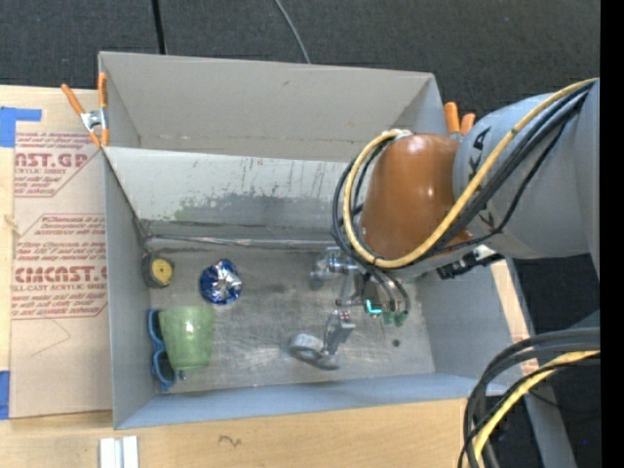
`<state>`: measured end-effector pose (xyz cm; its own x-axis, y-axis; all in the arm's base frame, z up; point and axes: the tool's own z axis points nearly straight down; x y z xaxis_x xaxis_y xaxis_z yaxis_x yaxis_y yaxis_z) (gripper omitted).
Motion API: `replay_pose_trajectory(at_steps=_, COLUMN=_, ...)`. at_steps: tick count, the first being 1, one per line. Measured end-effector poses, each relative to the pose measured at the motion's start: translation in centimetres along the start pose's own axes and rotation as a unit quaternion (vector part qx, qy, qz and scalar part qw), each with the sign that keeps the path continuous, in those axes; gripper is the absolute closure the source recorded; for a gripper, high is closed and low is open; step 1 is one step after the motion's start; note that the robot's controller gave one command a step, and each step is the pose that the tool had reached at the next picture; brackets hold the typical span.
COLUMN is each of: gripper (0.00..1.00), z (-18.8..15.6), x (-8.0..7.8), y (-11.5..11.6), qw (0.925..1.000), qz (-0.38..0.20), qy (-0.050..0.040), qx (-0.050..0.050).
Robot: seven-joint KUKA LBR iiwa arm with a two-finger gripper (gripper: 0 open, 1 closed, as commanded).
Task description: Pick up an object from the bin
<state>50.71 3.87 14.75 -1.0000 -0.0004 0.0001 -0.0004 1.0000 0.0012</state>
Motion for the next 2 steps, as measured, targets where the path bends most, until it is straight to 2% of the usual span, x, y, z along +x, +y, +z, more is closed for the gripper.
replay_pose_trajectory(at_steps=1, gripper=0.00, z=6.8, x=2.2, y=-1.0, qw=0.9997, qz=-0.025, qy=0.0002, qx=0.000)
replay_pose_trajectory(at_steps=2, gripper=0.00, z=4.8, x=2.8, y=-0.6, qw=0.9989, qz=0.048, qy=-0.0004, qx=0.000)
